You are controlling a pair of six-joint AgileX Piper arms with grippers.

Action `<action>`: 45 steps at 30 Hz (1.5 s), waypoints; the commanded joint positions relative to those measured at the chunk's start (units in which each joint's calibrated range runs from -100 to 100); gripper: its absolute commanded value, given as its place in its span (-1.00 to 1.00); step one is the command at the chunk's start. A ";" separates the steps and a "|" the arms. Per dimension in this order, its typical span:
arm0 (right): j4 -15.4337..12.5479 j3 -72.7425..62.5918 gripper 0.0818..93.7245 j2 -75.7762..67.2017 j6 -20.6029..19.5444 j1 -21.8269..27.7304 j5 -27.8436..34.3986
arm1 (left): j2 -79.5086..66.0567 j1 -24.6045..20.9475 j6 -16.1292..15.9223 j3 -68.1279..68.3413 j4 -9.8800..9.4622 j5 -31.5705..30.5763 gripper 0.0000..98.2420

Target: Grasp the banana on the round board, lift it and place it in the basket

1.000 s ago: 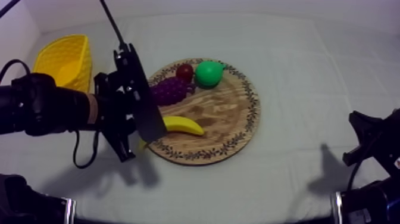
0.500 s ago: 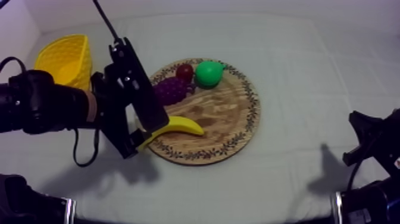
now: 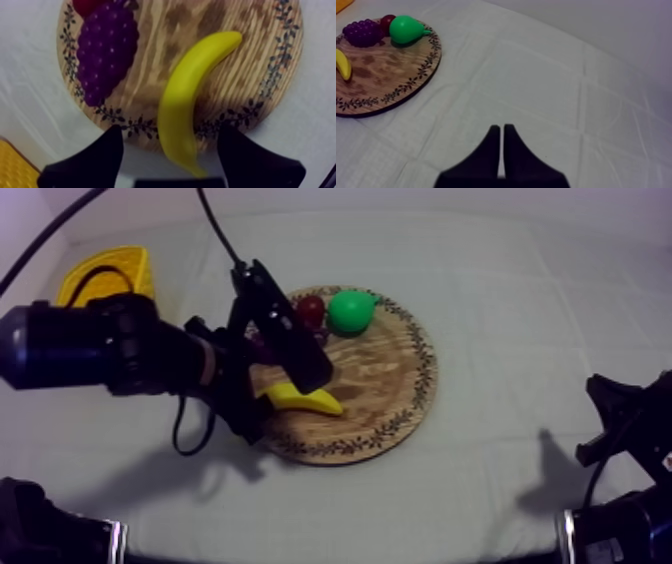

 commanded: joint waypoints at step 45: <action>-0.02 -0.03 -0.99 -0.04 0.01 0.00 0.05 | 19.99 2.11 -0.39 -16.26 6.41 13.92 -0.70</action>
